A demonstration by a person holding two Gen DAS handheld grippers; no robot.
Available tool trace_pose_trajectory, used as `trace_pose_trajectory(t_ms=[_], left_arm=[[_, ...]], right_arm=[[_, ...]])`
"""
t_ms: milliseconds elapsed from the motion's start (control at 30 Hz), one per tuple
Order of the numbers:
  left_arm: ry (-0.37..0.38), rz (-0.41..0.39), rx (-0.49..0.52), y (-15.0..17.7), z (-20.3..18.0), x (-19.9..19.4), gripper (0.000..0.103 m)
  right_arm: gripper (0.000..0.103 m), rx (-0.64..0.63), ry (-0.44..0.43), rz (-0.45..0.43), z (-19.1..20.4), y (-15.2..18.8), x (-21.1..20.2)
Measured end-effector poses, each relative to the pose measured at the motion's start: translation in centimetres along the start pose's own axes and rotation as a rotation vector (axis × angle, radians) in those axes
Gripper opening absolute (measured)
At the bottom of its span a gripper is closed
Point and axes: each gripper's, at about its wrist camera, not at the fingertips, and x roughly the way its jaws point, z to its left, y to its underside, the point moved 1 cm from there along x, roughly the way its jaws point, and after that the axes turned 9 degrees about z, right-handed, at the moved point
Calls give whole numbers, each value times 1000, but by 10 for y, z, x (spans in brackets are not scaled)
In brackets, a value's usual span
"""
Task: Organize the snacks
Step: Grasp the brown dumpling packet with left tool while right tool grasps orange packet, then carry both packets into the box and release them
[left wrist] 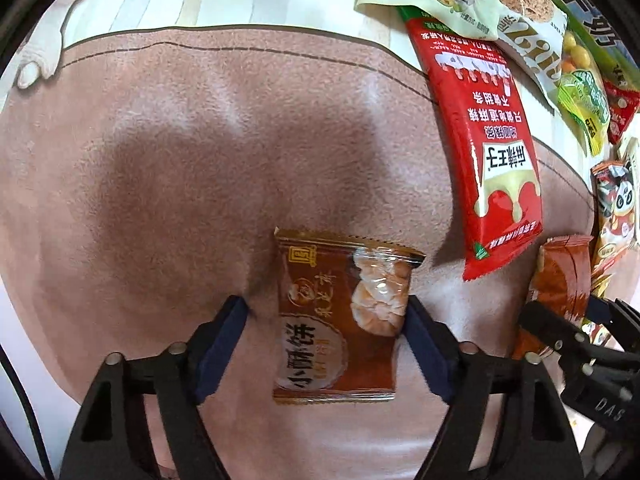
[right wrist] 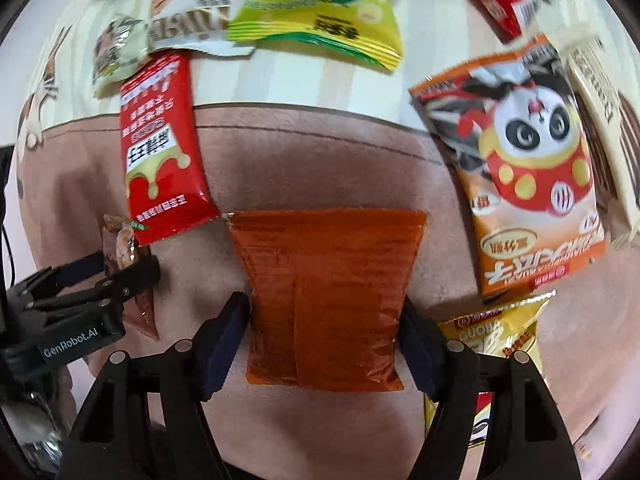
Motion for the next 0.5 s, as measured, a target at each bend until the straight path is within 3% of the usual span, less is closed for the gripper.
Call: trace_pose_trajectory(t_ms=[67, 233, 300, 500], left_arm=[[1, -7, -3, 2, 1, -2, 54], [-5, -20, 5, 11, -1, -5, 53], [-7, -28, 8, 22, 0, -11, 53], [15, -60, 21, 34, 9, -37, 53]], right_arm=[[74, 7, 5, -3, -3, 2, 0], [64, 14, 41, -24, -4, 8, 0], [57, 27, 18, -27, -1, 8, -6], [55, 56, -66, -50, -7, 20, -25]])
